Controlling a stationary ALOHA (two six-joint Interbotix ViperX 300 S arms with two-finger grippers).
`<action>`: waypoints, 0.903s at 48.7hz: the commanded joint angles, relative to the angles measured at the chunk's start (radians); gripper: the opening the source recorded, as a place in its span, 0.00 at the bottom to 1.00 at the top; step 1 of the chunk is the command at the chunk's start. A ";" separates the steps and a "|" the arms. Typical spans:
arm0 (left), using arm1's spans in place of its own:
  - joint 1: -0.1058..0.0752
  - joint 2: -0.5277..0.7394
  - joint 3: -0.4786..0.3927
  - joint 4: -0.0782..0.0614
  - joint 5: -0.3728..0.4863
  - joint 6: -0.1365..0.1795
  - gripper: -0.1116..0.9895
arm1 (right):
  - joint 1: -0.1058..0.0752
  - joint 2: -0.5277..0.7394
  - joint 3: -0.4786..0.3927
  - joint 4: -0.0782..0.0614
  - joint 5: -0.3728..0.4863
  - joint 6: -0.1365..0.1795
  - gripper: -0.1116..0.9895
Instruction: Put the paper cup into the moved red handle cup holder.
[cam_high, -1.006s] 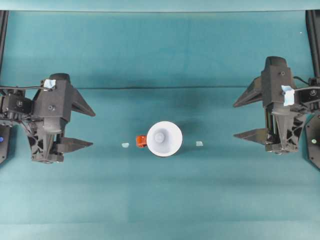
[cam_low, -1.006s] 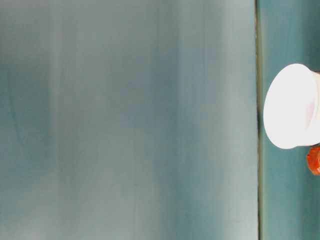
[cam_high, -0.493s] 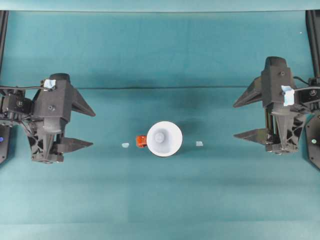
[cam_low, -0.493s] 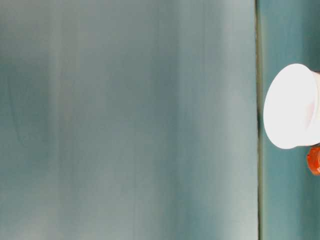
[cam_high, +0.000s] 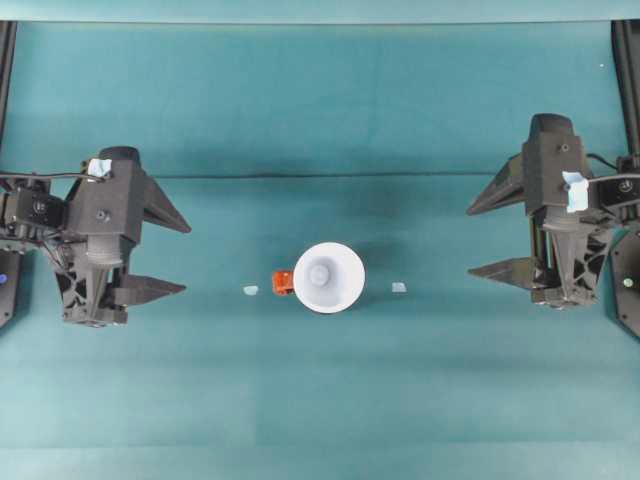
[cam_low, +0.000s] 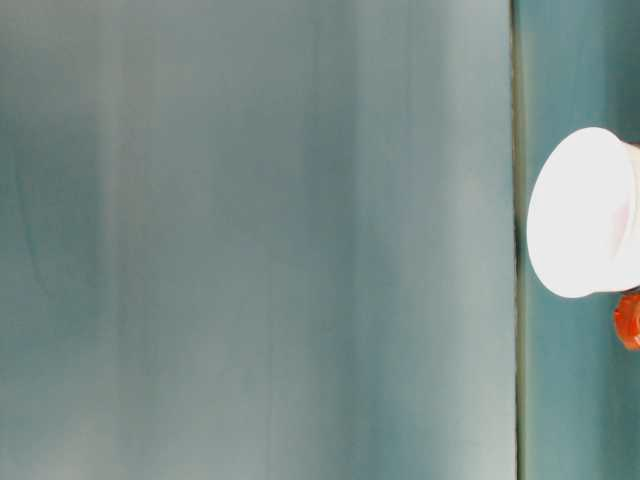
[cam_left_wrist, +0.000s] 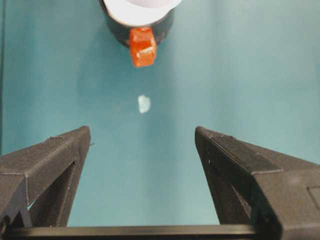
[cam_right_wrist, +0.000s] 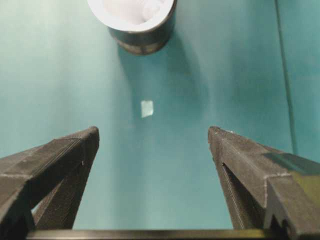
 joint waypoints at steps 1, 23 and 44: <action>-0.002 -0.005 -0.017 0.003 -0.005 0.000 0.92 | 0.002 -0.005 -0.008 0.000 -0.006 0.009 0.97; -0.003 -0.005 -0.017 0.003 -0.003 0.000 0.92 | 0.002 -0.006 -0.002 0.000 -0.006 0.011 0.97; -0.003 -0.005 -0.017 0.003 -0.005 0.000 0.92 | 0.002 -0.006 0.005 0.000 -0.009 0.009 0.97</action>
